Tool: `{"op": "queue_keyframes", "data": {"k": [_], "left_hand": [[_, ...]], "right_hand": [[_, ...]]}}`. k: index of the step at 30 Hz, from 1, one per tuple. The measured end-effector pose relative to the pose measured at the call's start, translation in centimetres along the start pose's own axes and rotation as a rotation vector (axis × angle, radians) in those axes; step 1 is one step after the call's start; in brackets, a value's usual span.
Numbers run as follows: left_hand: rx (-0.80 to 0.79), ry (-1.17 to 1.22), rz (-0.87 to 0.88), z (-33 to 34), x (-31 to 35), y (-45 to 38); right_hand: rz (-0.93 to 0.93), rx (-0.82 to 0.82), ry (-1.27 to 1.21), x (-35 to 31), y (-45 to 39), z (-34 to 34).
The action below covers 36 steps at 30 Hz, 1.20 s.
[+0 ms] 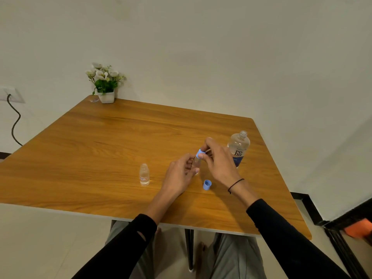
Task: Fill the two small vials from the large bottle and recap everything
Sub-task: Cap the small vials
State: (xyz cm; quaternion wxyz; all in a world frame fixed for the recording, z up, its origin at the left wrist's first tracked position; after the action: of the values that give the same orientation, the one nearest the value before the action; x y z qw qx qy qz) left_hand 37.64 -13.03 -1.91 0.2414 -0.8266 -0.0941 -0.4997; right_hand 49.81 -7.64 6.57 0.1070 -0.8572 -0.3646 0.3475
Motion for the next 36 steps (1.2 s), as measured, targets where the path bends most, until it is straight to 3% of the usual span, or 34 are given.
{"op": "queue_keyframes", "data": {"k": [6, 10, 12, 15, 19, 22, 24, 28, 32, 36], "left_hand": [[-0.011, -0.051, -0.008, 0.0, 0.1, -0.1], [0.009, -0.112, 0.001, -0.3, -0.1, 0.1], [-0.001, -0.088, -0.003, -0.2, -0.2, 0.1], [-0.011, -0.040, -0.002, -0.1, -0.1, 0.0], [0.003, -0.061, 0.009, -0.2, -0.1, 0.1], [-0.002, -0.032, -0.003, -0.1, -0.2, 0.1], [-0.009, -0.052, -0.012, -0.2, -0.2, 0.1], [-0.006, -0.082, -0.023, -0.2, -0.3, 0.0], [0.002, -0.094, -0.033, -0.4, -0.1, 0.0], [0.001, -0.105, -0.038, -0.4, -0.1, 0.0]], "right_hand": [[-0.139, -0.234, 0.360, -1.8, -1.0, 1.0], [-0.157, -0.246, 0.699, -2.2, -1.8, 1.0], [-0.157, -0.253, 0.609, -1.9, -1.9, 0.8], [-0.232, -0.398, 0.396, -2.3, -1.4, 1.3], [-0.159, -0.333, 0.592, -1.8, -1.7, 0.7], [-0.195, -0.401, 0.403, -2.4, -1.4, 1.0], [-0.251, -0.444, 0.421, -2.8, -1.3, 1.4], [-0.280, -0.361, 0.633, -2.7, -1.9, 1.3], [-0.275, -0.378, 0.538, -1.8, -1.7, 1.7], [-0.095, -0.286, 0.315, -0.3, -0.6, 1.0]]}}
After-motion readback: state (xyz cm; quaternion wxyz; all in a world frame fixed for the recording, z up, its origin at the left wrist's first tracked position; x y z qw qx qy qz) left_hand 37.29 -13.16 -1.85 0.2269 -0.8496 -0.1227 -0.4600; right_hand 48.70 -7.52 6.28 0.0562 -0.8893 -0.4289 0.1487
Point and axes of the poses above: each hand's wrist, its own y-axis away from the middle knuckle, its own z-axis out of the palm, x = y × z, the point moved 8 cm from there along -y, towards the middle knuckle, and after that the axes turned 4 degrees about x, right-handed, at the moved point
